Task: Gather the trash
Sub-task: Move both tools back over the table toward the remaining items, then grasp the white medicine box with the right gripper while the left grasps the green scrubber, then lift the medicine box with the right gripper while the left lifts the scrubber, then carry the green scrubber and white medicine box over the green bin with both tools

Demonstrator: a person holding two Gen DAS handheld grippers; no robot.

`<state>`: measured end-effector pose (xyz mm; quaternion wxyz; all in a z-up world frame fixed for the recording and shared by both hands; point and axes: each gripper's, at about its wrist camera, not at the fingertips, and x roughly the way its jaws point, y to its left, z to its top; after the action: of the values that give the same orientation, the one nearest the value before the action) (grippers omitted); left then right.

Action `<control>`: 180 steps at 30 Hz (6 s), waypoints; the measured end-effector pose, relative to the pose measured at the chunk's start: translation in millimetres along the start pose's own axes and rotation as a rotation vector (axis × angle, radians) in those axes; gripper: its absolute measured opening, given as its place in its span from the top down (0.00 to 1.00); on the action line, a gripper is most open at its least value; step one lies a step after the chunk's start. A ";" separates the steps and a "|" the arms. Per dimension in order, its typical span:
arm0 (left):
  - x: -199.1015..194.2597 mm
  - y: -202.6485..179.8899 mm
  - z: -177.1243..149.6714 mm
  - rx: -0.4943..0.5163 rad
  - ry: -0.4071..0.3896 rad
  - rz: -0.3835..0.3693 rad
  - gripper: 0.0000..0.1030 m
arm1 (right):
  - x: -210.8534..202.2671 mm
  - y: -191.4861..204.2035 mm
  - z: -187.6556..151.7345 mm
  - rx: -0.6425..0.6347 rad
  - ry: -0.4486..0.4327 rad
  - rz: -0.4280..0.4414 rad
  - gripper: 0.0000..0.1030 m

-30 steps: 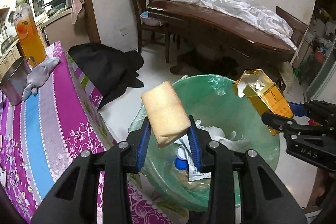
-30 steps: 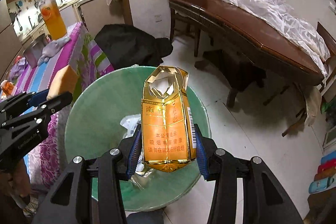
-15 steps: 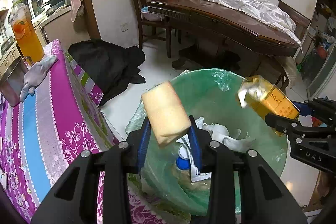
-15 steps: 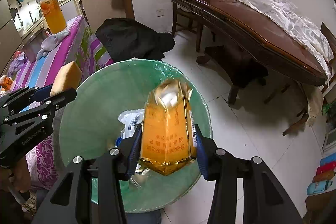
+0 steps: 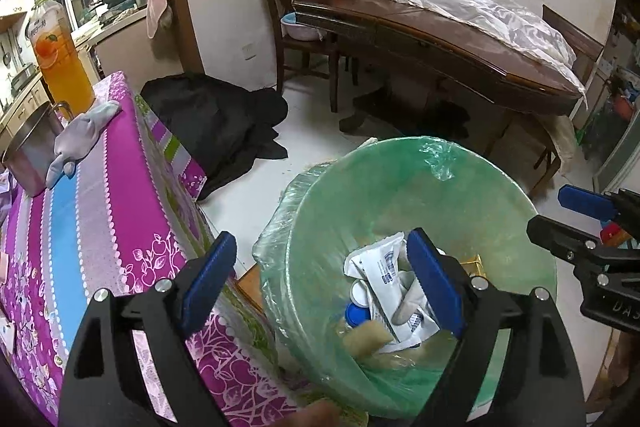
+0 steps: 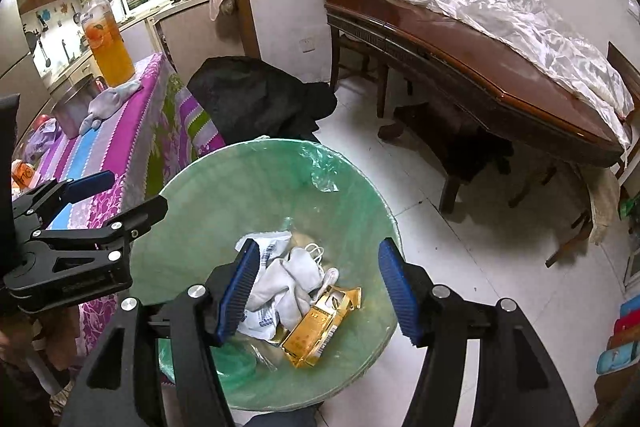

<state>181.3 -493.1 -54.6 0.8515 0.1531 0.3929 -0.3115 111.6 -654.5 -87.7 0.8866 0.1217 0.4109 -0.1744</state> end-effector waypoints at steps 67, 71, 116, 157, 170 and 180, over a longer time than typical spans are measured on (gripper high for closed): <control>-114.8 513.5 -176.9 0.109 0.054 0.174 0.19 | 70.1 620.7 -24.9 -0.797 0.043 0.540 0.56; -108.2 513.3 -175.7 0.109 0.053 0.161 0.20 | 63.0 593.3 -31.7 -0.741 0.057 0.556 0.56; -173.0 427.6 -199.7 -0.180 -0.049 0.454 0.76 | 23.9 561.4 -53.3 -0.597 -0.092 0.529 0.57; -163.9 448.9 -222.1 -0.136 0.030 0.210 0.40 | -1.9 523.7 -71.4 -0.538 -0.113 0.552 0.55; -159.4 471.7 -211.8 -0.053 0.011 0.207 0.42 | 11.3 528.4 -73.9 -0.534 -0.074 0.574 0.55; -147.1 465.4 -217.4 0.023 0.115 0.059 0.53 | 12.5 526.4 -72.2 -0.523 -0.070 0.586 0.55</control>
<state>286.3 30.3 -74.7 0.8345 0.1919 0.4330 -0.2815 285.0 -152.4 -104.9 0.9133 -0.0023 0.3587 0.1929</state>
